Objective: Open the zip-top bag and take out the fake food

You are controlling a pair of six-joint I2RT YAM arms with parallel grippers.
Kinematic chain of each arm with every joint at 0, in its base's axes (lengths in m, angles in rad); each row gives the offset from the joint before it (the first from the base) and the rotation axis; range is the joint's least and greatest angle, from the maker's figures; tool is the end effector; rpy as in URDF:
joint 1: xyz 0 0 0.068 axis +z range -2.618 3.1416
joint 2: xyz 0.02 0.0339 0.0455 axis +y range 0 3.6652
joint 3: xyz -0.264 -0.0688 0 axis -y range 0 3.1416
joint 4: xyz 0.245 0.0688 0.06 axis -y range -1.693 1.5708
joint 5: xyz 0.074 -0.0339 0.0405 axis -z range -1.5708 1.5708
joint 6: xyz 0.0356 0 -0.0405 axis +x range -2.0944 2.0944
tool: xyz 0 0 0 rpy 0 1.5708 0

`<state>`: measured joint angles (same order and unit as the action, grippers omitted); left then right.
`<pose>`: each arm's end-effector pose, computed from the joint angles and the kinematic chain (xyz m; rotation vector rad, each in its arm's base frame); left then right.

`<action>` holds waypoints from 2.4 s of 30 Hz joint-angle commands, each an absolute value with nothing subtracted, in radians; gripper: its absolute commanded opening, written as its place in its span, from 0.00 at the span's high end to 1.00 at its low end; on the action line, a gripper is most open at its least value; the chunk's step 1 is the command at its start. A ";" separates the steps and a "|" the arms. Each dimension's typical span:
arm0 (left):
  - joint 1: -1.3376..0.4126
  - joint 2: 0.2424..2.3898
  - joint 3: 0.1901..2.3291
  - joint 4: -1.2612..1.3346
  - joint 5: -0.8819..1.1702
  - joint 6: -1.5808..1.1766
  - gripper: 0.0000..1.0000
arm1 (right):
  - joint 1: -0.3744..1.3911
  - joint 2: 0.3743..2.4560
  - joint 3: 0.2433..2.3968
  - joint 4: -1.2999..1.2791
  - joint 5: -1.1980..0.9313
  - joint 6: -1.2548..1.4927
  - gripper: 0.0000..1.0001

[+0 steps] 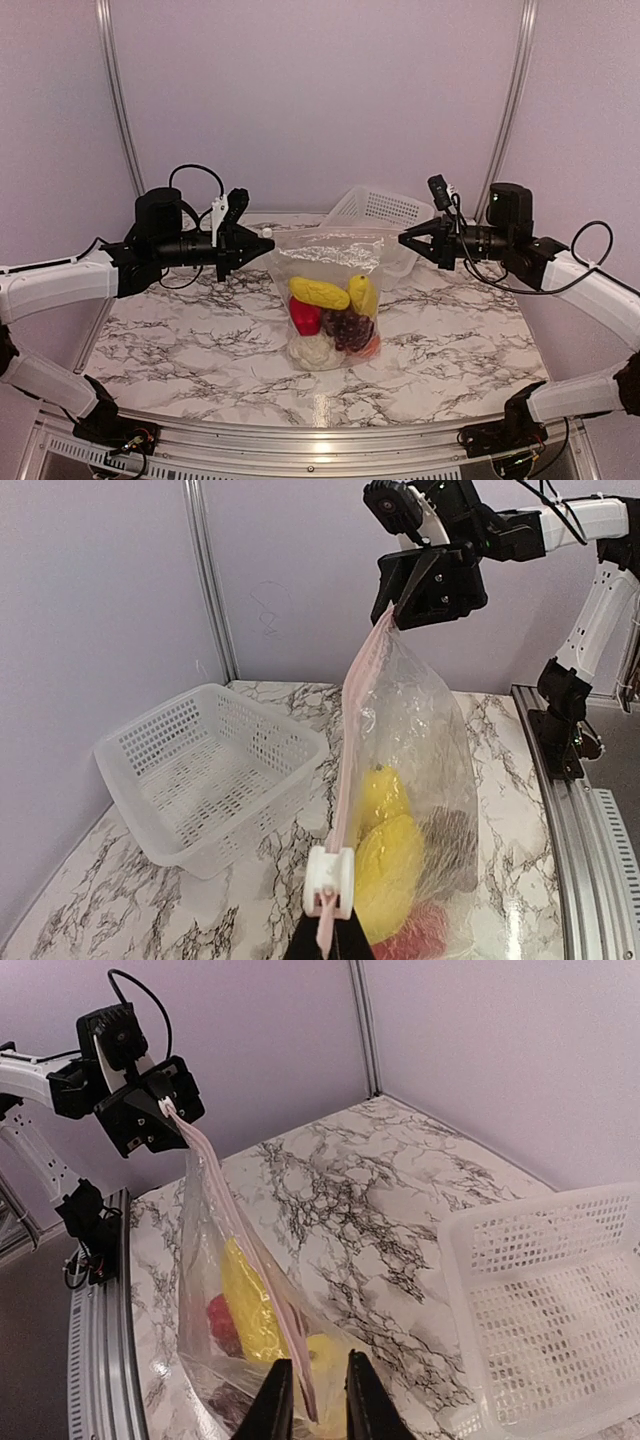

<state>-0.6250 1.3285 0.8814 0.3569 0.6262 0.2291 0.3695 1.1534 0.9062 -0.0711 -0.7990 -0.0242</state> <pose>0.2359 -0.1959 0.3087 1.1199 1.2908 -0.8146 0.2324 0.1174 0.3221 -0.9025 1.6788 0.9847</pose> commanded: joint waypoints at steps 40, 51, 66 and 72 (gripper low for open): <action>-0.802 1.243 0.933 0.142 0.532 0.447 1.00 | 0.946 1.614 1.516 -0.344 -0.535 -0.537 0.54; -0.802 1.244 0.928 0.170 0.522 0.417 1.00 | 0.947 1.632 1.528 -0.331 -0.530 -0.517 0.73; -0.785 1.183 0.862 0.265 0.482 0.354 1.00 | 0.944 1.593 1.486 -0.330 -0.468 -0.500 0.95; -0.741 1.137 0.815 0.325 0.480 0.300 1.00 | 0.894 1.539 1.414 -0.318 -0.456 -0.474 0.97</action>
<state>-0.7719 1.1992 0.8463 0.2256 0.4816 0.3508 0.9348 1.5974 1.4548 -0.2947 -0.5087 -0.5007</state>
